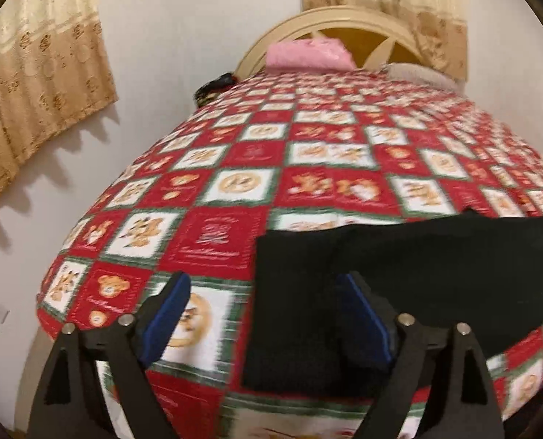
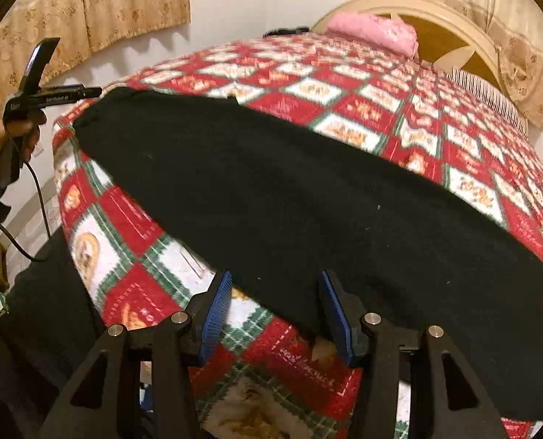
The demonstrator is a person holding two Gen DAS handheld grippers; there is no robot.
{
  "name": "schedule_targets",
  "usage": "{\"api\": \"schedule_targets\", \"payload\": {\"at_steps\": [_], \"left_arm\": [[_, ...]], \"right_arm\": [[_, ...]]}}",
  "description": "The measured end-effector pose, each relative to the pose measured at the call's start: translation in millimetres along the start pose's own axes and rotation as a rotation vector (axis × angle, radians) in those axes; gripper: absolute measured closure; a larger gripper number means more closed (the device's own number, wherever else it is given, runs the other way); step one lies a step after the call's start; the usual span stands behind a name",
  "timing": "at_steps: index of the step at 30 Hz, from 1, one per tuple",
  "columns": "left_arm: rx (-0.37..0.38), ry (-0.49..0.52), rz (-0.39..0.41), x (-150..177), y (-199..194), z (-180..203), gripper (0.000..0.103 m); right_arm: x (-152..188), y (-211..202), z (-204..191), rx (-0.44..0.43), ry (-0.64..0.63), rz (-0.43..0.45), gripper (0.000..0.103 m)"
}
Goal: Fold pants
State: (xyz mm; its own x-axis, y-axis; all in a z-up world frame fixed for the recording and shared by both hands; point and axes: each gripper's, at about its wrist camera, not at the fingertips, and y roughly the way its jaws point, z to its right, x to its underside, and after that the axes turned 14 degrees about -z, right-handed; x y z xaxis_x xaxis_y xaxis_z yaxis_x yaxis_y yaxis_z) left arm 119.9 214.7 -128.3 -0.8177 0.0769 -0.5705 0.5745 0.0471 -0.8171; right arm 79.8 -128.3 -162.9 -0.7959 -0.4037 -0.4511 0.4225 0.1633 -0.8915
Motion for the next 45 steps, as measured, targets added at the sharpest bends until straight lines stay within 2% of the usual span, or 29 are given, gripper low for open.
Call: {"api": "schedule_targets", "payload": {"at_steps": [4,8,9,10,12,15,19,22,25,28,31,33,39,45], "left_arm": [[0.098,0.068,-0.009,-2,-1,38,0.013],[0.171,0.143,-0.041,3,10,81,0.012],[0.185,0.168,-0.060,5,18,93,0.012],[0.183,0.174,-0.077,6,23,99,0.012],[0.182,0.180,-0.123,12,37,111,0.011],[0.187,0.151,-0.105,14,36,110,0.008],[0.183,0.135,-0.106,13,34,112,0.007],[0.157,0.148,-0.090,14,31,118,0.007],[0.170,0.154,-0.086,13,30,126,0.007],[0.183,0.179,-0.084,11,28,137,0.007],[0.181,0.192,-0.089,9,30,145,0.007],[0.180,0.188,-0.093,8,31,148,0.007],[0.178,0.167,-0.097,8,34,149,0.003],[0.175,0.156,-0.094,7,35,148,0.001]], "right_arm": [[-14,-2,1,-0.036,0.027,0.045,0.051],[-19,20,11,-0.070,0.067,-0.002,0.051],[-18,29,13,-0.073,0.075,-0.028,0.051],[-15,27,16,-0.086,0.084,0.007,0.051],[-13,20,18,-0.084,0.095,0.005,0.051],[-2,2,33,-0.043,0.115,0.047,0.051],[20,-23,82,0.010,0.227,0.083,0.051],[40,-41,127,0.111,0.348,0.094,0.051],[61,-58,165,0.220,0.446,0.072,0.051],[76,-72,188,0.296,0.492,0.059,0.051],[90,-86,209,0.412,0.518,0.031,0.051],[100,-96,221,0.450,0.540,0.034,0.051],[134,-120,262,0.490,0.661,0.065,0.051],[171,-133,302,0.390,0.858,0.117,0.050]]}}
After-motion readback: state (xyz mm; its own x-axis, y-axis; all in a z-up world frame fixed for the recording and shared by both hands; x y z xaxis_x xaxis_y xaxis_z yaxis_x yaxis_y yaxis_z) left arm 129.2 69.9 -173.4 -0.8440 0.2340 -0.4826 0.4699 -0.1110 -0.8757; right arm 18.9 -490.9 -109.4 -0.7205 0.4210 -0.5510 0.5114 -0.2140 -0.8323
